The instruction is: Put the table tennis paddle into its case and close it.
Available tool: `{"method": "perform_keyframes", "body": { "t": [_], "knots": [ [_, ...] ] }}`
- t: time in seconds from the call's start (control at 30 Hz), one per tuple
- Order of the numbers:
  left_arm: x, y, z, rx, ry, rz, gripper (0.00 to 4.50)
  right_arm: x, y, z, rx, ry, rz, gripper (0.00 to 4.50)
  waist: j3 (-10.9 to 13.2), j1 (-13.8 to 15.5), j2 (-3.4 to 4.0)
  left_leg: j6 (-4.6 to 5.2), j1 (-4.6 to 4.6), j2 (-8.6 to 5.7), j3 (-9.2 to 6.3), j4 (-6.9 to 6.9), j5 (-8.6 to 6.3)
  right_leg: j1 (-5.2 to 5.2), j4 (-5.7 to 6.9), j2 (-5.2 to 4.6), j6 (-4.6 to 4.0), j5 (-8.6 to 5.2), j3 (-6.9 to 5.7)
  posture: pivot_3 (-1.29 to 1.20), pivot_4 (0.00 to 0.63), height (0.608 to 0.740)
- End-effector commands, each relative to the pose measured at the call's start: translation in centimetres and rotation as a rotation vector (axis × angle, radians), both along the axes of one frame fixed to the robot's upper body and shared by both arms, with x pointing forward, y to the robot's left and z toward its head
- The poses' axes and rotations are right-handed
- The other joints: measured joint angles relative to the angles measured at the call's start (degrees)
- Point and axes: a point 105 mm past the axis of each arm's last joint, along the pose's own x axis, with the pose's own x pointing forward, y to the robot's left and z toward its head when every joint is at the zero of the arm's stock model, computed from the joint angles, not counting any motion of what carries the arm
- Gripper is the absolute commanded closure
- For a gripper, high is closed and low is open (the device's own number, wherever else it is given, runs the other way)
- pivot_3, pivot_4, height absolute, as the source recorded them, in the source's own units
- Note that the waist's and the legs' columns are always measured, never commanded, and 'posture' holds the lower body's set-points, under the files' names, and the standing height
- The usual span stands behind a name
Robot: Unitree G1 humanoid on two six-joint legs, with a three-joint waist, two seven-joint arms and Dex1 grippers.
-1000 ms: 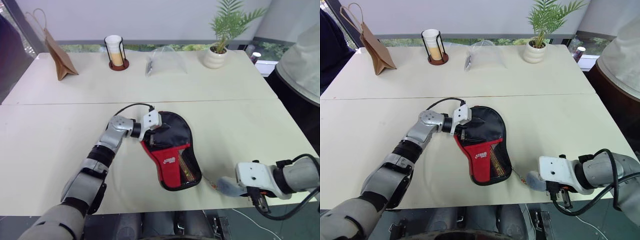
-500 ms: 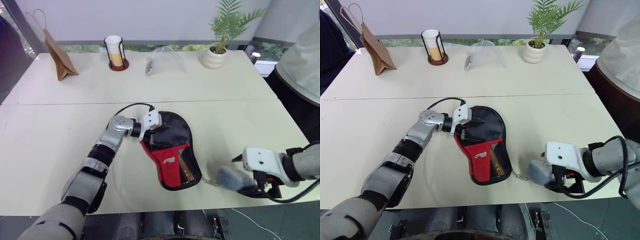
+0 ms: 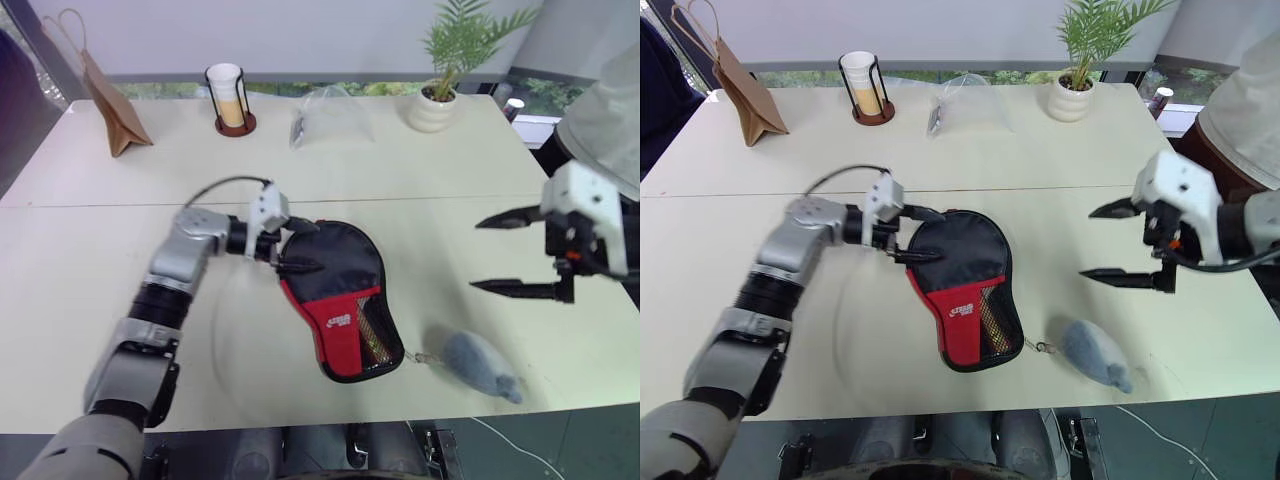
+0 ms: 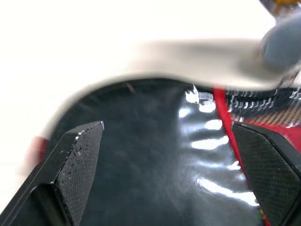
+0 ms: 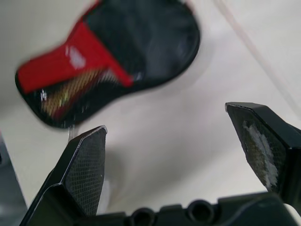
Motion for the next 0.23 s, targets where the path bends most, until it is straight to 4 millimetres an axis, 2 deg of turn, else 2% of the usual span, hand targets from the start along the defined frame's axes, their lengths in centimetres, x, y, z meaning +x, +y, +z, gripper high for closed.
{"method": "perform_keyframes", "body": {
  "t": [0.03, 0.23],
  "knots": [
    [-1.8, 2.0, 3.1, -0.045, -0.022, 0.016, 0.00, -0.3, -0.3, 1.4, -0.002, -0.031, 0.012, 0.07, 0.03, 0.03, 0.01, 0.00, -0.01, 0.00, 0.00, -0.01, 0.00, 0.00, 0.00, 0.00, 0.01, 0.00, 0.00, 0.00, 0.150, 0.740],
    [-4.3, 4.7, 4.0, 0.001, -0.020, 0.089, 0.00, -1.0, -0.6, 1.3, 0.007, -0.011, 0.032, 0.07, 0.09, 0.05, 0.04, 0.00, 0.02, 0.01, 0.01, 0.00, 0.00, 0.01, 0.01, -0.01, 0.01, -0.01, 0.00, 0.00, 0.150, 0.740]
  ]
}}
